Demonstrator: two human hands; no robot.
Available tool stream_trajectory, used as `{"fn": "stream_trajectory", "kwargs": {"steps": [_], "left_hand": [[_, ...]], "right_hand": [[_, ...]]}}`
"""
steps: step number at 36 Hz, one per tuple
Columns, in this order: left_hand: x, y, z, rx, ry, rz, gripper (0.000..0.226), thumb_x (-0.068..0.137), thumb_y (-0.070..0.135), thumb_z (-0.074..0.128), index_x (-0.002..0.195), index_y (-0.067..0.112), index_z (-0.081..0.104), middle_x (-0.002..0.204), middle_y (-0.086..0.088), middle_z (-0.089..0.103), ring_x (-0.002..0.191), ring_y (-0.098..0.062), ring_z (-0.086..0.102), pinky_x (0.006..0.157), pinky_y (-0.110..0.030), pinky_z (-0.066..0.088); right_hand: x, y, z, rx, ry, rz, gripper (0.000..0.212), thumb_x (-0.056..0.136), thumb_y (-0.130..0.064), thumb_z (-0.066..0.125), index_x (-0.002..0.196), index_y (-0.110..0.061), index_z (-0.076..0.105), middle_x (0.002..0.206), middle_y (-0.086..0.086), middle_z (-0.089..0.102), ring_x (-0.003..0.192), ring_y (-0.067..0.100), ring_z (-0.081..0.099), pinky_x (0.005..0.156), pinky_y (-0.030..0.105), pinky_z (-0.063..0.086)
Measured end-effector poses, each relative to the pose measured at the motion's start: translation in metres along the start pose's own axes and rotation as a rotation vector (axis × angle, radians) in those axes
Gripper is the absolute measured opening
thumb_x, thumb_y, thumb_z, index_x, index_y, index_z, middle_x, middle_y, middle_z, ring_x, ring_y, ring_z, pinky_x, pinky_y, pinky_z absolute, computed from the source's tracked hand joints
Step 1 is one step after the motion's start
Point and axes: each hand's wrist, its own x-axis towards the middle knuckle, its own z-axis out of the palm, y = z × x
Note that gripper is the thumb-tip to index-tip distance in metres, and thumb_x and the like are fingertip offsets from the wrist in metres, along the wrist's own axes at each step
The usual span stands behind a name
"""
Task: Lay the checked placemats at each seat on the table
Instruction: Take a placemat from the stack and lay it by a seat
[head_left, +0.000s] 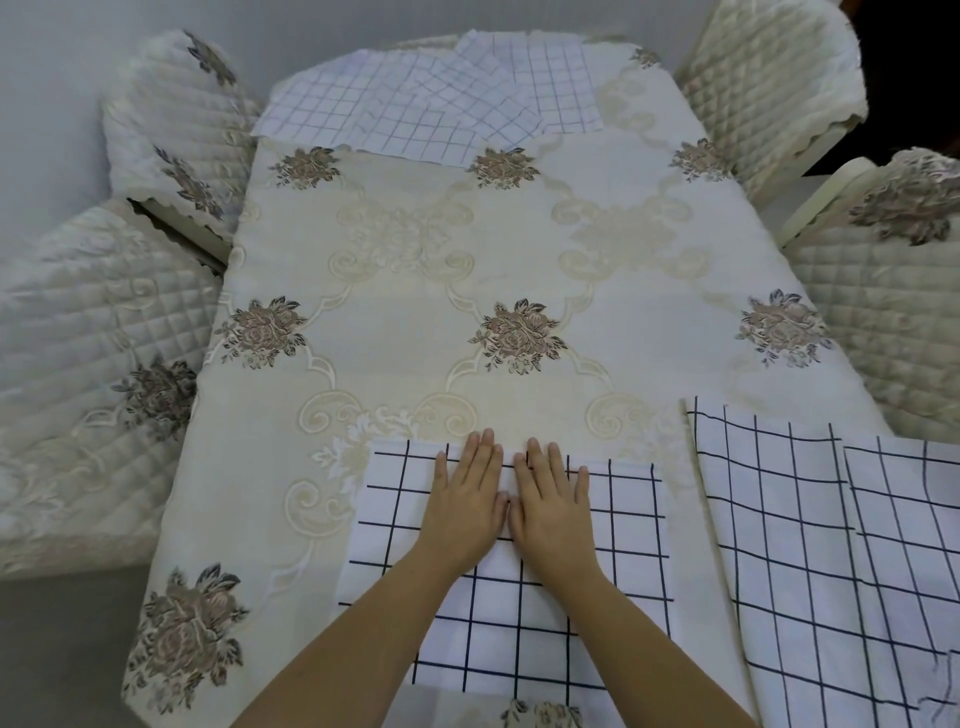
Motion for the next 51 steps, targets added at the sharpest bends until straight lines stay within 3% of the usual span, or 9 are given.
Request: {"fn": "stream_trajectory", "kwargs": {"steps": [9, 15, 21, 27, 38, 41, 44, 47, 51], "left_hand": [[0.009, 0.0, -0.002, -0.008, -0.051, -0.013, 0.056, 0.085, 0.036, 0.03, 0.123, 0.008, 0.06, 0.134, -0.01, 0.055, 0.122, -0.025, 0.054, 0.088, -0.053, 0.048], [0.015, -0.001, -0.005, -0.019, -0.065, -0.012, 0.056, 0.085, 0.036, 0.03, 0.123, 0.009, 0.06, 0.134, -0.009, 0.055, 0.124, -0.025, 0.053, 0.086, -0.052, 0.049], [0.001, -0.014, 0.003, -0.008, -0.034, 0.08, 0.053, 0.1, 0.035, 0.006, 0.146, 0.014, 0.025, 0.154, -0.001, 0.024, 0.145, -0.013, -0.004, 0.108, -0.05, 0.028], [-0.008, -0.04, 0.002, -0.012, -0.09, -0.016, 0.059, 0.098, 0.045, 0.004, 0.146, 0.018, 0.023, 0.158, 0.006, -0.004, 0.145, -0.009, -0.008, 0.104, -0.054, 0.025], [-0.01, -0.075, -0.013, 0.024, -0.115, -0.196, 0.055, 0.095, 0.039, 0.023, 0.135, 0.008, 0.044, 0.141, -0.01, 0.048, 0.132, -0.025, 0.038, 0.085, -0.058, 0.046], [-0.001, -0.064, -0.015, 0.043, -0.123, -0.17, 0.053, 0.085, 0.032, 0.033, 0.118, 0.002, 0.062, 0.127, -0.018, 0.059, 0.116, -0.033, 0.058, 0.081, -0.055, 0.05], [0.012, -0.053, -0.024, -0.02, -0.057, -0.087, 0.036, 0.08, 0.027, 0.046, 0.096, 0.005, 0.069, 0.105, -0.018, 0.067, 0.094, -0.034, 0.067, 0.072, -0.045, 0.055], [0.027, -0.045, -0.034, -0.122, -0.052, -0.067, 0.026, 0.068, 0.016, 0.078, 0.087, 0.003, 0.068, 0.092, -0.014, 0.064, 0.082, -0.036, 0.063, 0.067, -0.039, 0.051], [0.045, -0.032, -0.045, -0.169, -0.168, -0.172, 0.036, 0.088, 0.034, 0.06, 0.116, 0.013, 0.057, 0.12, -0.005, 0.051, 0.115, -0.025, 0.044, 0.094, -0.032, 0.033]], "right_hand": [[0.008, 0.003, -0.007, 0.057, -0.121, 0.083, 0.062, 0.1, -0.037, 0.006, 0.127, -0.012, 0.056, 0.137, 0.01, 0.052, 0.128, 0.033, 0.046, 0.094, 0.062, 0.038], [0.013, 0.007, 0.0, 0.06, -0.111, 0.073, 0.055, 0.099, -0.039, 0.002, 0.136, -0.015, 0.036, 0.142, 0.005, 0.046, 0.135, 0.027, 0.027, 0.105, 0.054, 0.02], [0.008, 0.018, 0.006, 0.023, -0.11, -0.039, 0.055, 0.099, -0.045, 0.005, 0.144, -0.021, 0.027, 0.156, -0.01, 0.015, 0.145, 0.016, -0.01, 0.111, 0.054, 0.016], [0.004, 0.044, -0.003, -0.002, -0.122, 0.017, 0.059, 0.097, -0.049, 0.005, 0.146, -0.023, 0.023, 0.154, -0.008, 0.02, 0.145, 0.014, -0.012, 0.109, 0.048, 0.01], [-0.004, 0.094, -0.027, -0.001, -0.162, 0.196, 0.076, 0.084, -0.064, -0.008, 0.147, -0.021, 0.002, 0.154, -0.008, -0.005, 0.143, 0.019, -0.008, 0.113, 0.054, 0.002], [0.004, 0.087, -0.03, 0.001, -0.104, 0.233, 0.067, 0.089, -0.045, 0.018, 0.141, -0.006, 0.038, 0.15, 0.01, 0.032, 0.14, 0.031, 0.027, 0.107, 0.062, 0.019], [0.019, 0.072, -0.035, 0.02, 0.058, 0.135, 0.04, 0.083, -0.025, 0.039, 0.096, 0.001, 0.066, 0.104, 0.02, 0.064, 0.096, 0.039, 0.063, 0.081, 0.056, 0.05], [0.036, 0.058, -0.039, 0.029, 0.071, 0.016, 0.015, 0.071, -0.018, 0.067, 0.072, -0.005, 0.061, 0.074, 0.012, 0.058, 0.064, 0.032, 0.058, 0.055, 0.034, 0.047], [0.056, 0.04, -0.045, 0.03, -0.199, 0.037, 0.03, 0.081, -0.031, 0.065, 0.099, -0.009, 0.058, 0.099, 0.007, 0.058, 0.096, 0.029, 0.053, 0.081, 0.036, 0.038]]}}
